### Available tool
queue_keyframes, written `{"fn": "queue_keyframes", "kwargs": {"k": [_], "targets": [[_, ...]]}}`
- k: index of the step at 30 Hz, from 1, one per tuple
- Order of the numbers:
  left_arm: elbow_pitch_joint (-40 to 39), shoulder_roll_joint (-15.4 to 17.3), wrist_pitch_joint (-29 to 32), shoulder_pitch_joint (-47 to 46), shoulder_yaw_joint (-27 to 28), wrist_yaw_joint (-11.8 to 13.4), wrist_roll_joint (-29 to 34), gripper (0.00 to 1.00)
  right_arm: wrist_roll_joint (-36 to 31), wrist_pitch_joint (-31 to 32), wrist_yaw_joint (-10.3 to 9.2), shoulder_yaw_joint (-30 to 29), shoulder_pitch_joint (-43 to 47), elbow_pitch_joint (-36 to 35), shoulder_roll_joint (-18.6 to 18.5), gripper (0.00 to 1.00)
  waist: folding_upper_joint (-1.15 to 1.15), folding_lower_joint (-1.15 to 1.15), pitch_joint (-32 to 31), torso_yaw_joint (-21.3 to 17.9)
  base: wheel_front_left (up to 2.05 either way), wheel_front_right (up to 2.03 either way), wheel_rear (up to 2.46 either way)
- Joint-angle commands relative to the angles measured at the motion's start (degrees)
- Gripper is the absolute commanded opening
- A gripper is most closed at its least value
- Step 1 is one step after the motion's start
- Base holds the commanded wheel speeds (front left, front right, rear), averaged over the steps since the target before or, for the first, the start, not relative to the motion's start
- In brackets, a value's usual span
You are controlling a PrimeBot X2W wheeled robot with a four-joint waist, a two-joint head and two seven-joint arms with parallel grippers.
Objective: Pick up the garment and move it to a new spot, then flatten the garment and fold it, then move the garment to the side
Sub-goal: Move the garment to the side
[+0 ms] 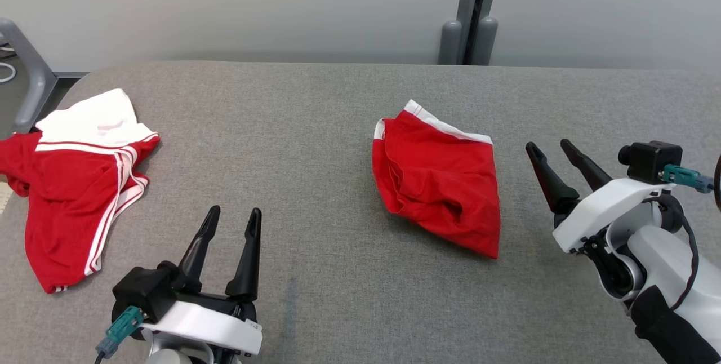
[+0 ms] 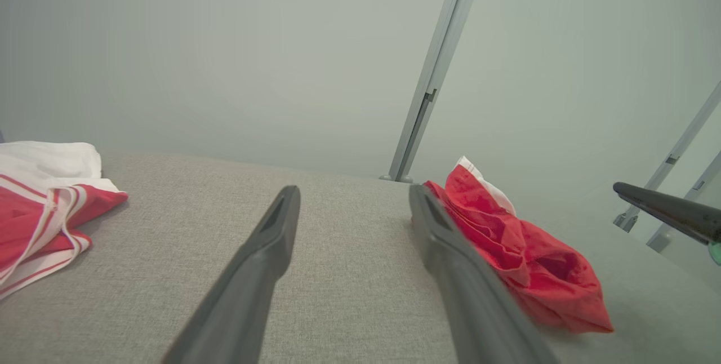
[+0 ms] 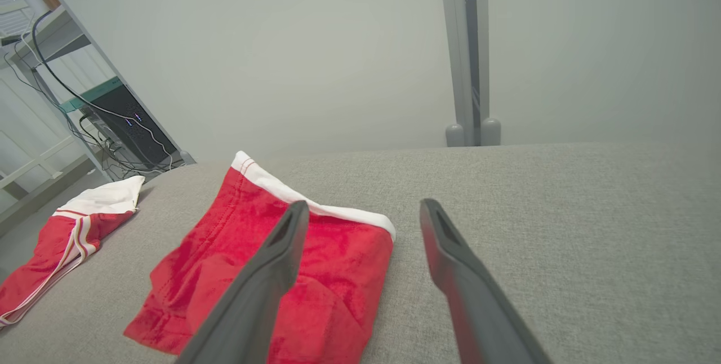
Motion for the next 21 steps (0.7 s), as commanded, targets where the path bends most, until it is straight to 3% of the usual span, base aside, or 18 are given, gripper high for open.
{"fn": "queue_keyframes", "kwargs": {"k": [1,9,21], "targets": [[0.11,0.26,-0.10,0.74,-0.10,-0.23,0.42,1.00,0.29,-0.29,0.02,0.18,-0.83,0.52,-0.44,1.00,0.00,0.00,0.04,0.46,0.00,0.00,0.00],[0.68,-0.79,-0.10,0.54,-1.54,-0.54,0.47,1.00,6.11,7.91,0.02,0.45,-3.28,5.73,1.85,1.00,0.00,0.00,0.53,2.96,0.00,0.00,0.00],[1.89,-1.24,-0.10,-1.42,-1.49,-0.85,0.12,1.00,15.00,28.92,0.02,0.89,-7.50,14.55,2.15,1.00,0.00,0.00,2.11,6.22,0.00,0.00,0.00]]}}
